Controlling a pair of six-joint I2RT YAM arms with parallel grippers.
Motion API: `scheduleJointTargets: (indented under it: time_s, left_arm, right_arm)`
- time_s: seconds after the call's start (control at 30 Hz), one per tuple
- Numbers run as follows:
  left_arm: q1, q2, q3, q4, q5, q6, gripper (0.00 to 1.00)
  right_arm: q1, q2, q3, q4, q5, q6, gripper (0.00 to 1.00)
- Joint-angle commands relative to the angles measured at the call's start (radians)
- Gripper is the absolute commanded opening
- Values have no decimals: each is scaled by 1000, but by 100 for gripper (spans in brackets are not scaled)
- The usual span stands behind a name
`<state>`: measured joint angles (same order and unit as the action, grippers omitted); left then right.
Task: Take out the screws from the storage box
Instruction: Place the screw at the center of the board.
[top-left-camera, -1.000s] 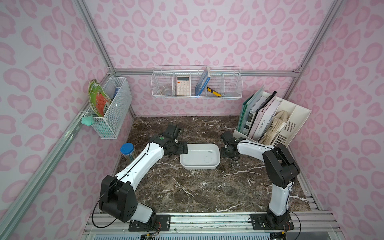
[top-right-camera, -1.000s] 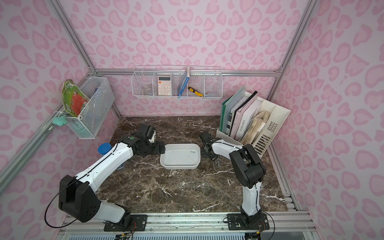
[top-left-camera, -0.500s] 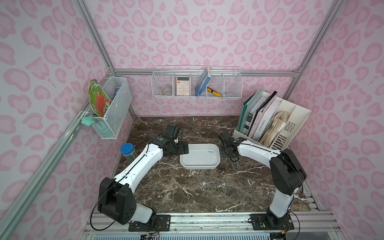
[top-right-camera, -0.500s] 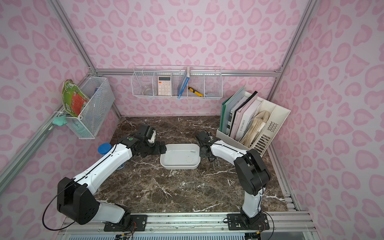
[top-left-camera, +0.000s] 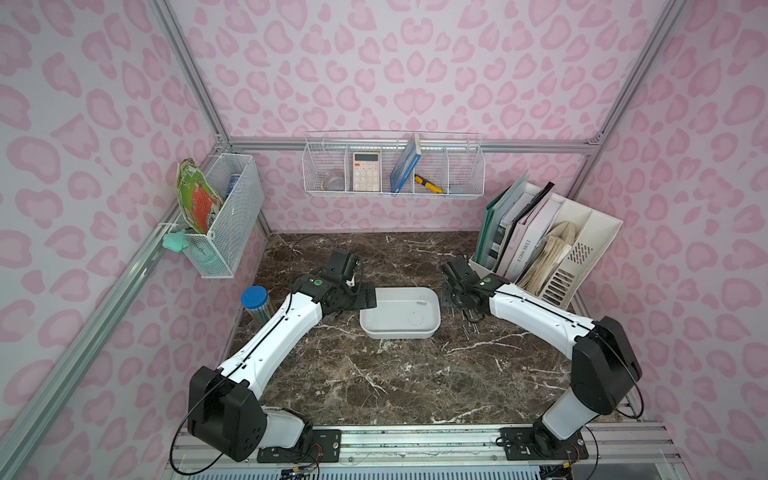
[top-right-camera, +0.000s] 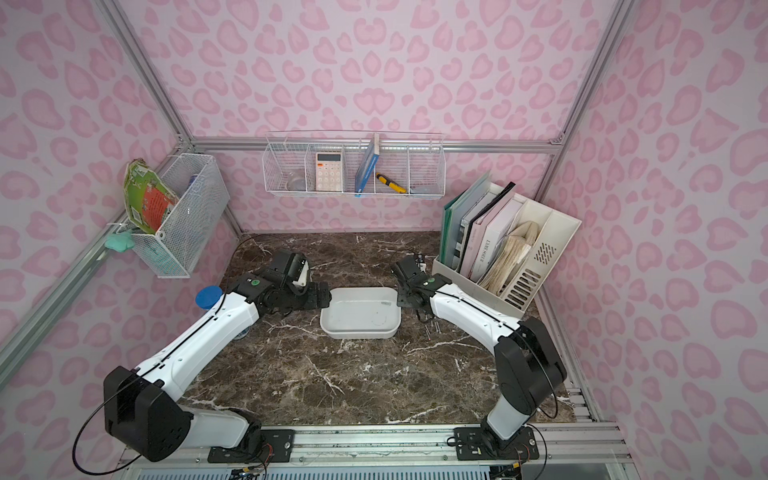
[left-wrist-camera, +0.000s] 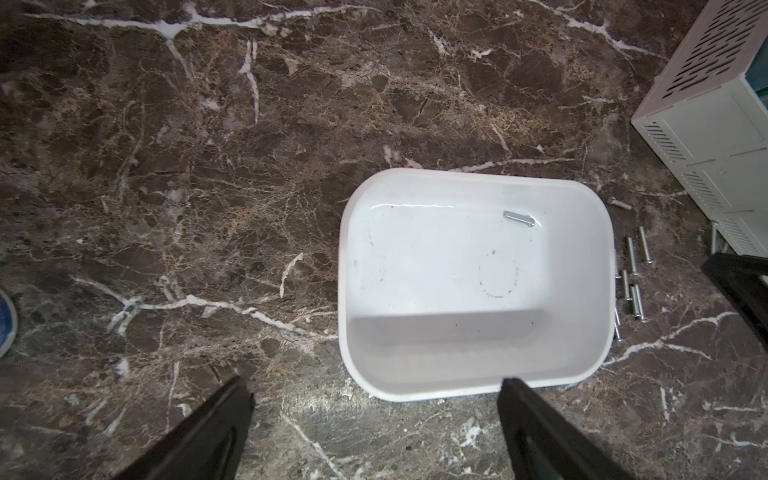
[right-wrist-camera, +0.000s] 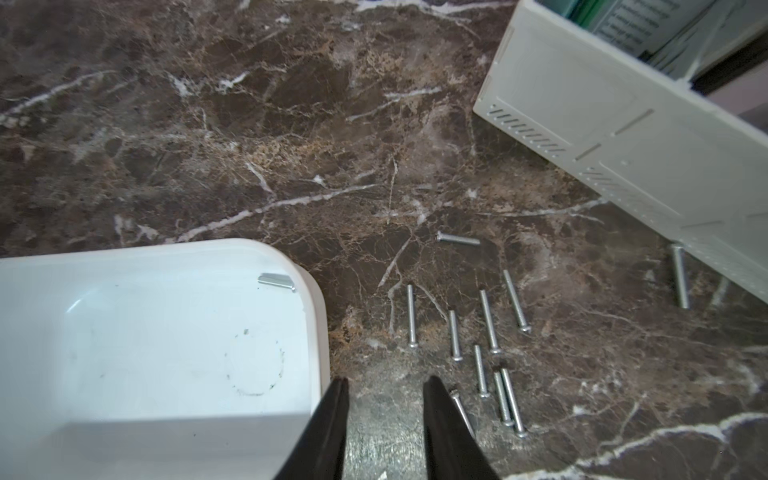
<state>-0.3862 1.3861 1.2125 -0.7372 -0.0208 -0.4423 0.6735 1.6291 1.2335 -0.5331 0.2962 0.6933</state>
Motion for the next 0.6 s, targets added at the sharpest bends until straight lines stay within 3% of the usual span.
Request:
scheduleJointTargets:
  time_s: [0.0, 0.57]
  left_arm:
    - [0, -3, -6, 8, -46, 5, 97]
    - [9, 30, -14, 21, -111, -1, 97]
  right_arm:
    - [1, -33, -14, 57, -40, -32, 34]
    - [39, 39, 93, 57, -172, -134, 35]
